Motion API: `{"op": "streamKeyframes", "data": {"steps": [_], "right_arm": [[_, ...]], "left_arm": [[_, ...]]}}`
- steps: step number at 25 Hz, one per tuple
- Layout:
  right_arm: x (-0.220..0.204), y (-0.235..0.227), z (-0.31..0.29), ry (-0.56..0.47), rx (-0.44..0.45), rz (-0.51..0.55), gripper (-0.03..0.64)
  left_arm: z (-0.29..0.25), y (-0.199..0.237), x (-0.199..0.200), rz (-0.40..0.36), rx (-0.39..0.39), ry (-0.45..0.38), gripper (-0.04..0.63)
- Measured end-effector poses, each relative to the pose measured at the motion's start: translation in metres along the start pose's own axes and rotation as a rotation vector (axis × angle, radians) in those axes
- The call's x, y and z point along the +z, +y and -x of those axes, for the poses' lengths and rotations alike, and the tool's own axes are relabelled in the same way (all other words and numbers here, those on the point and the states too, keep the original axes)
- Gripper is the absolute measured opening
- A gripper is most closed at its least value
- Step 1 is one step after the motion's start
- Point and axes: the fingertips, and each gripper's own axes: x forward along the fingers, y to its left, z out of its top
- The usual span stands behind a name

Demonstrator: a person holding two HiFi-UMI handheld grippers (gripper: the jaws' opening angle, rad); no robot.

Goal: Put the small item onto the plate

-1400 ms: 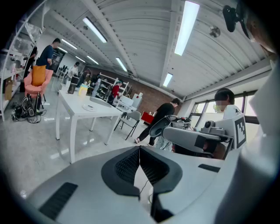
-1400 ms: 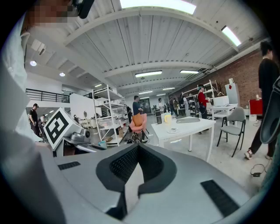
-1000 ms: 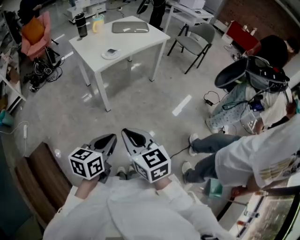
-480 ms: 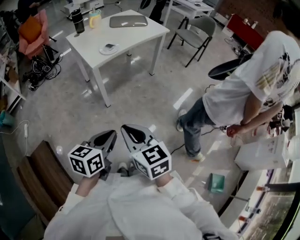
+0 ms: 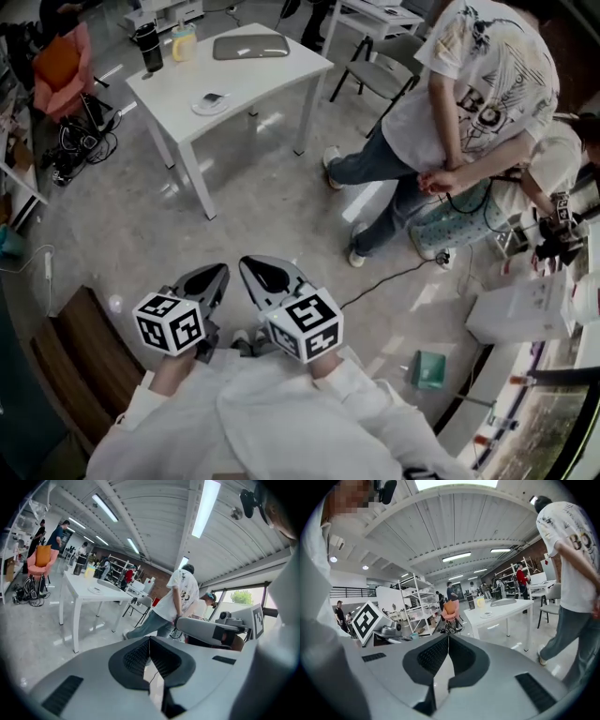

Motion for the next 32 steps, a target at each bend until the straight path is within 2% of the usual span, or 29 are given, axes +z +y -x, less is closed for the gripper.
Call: {"op": "streamKeyframes", "data": {"steps": [6, 13, 22, 26, 32], "right_arm": [[-0.009, -0.026, 0.004, 0.021, -0.003, -0.018, 0.015], [-0.027, -0.047, -0.004, 0.071, 0.013, -0.046, 0.015], [-0.015, -0.083, -0.044, 0.086, -0.007, -0.067, 0.015], [0.002, -0.106, -0.084, 0.078, -0.032, -0.067, 0.015], [0.056, -0.137, -0.156, 0.037, -0.066, -0.042, 0.015]], "left_arm": [[-0.02, -0.005, -0.006, 0.014, -0.001, -0.001, 0.011], [-0.037, 0.008, -0.019, 0.078, 0.027, 0.013, 0.011], [-0.072, 0.043, 0.004, 0.102, 0.014, 0.036, 0.011], [-0.093, 0.075, 0.033, 0.1, -0.012, 0.044, 0.011], [-0.123, 0.127, 0.111, 0.048, -0.052, 0.04, 0.011]]}}
